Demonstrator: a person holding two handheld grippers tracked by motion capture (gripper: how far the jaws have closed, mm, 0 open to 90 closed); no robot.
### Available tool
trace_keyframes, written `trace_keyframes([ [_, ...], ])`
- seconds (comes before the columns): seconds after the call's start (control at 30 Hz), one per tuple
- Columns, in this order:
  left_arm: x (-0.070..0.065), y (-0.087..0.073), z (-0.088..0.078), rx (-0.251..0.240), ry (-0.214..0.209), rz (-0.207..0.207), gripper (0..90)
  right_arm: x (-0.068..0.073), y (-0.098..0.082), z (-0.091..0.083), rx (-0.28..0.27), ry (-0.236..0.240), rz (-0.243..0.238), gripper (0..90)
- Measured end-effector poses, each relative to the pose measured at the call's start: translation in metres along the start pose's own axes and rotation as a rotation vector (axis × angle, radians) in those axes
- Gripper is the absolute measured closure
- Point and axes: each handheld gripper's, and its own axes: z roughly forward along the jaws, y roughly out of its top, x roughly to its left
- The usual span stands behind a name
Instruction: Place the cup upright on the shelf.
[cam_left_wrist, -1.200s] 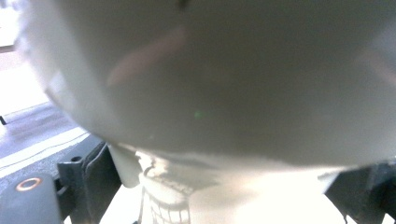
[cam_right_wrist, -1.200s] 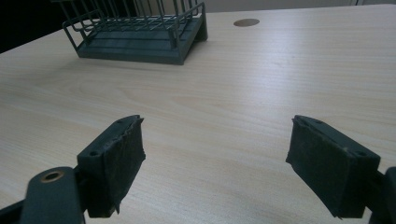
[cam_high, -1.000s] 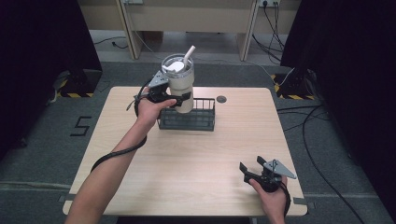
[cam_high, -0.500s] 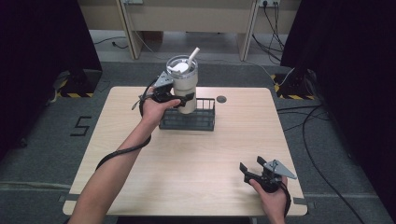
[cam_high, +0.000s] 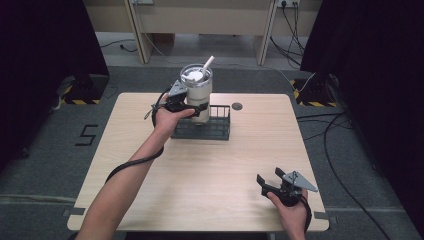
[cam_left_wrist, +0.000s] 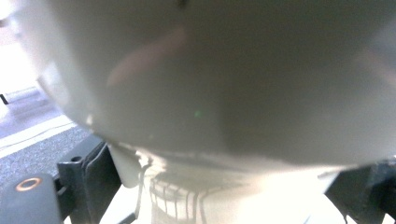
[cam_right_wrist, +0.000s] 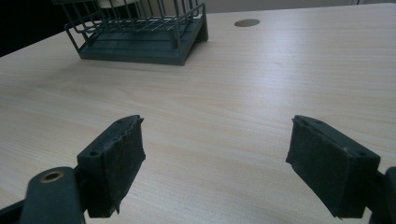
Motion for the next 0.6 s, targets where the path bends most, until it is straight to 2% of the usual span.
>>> trace_keyframes([
  [0.6, 0.001, -0.019, 0.011, 0.023, 0.004, -0.022, 9.8, 0.0, 0.0, 0.0, 0.0, 0.001, -0.007, 18.9],
])
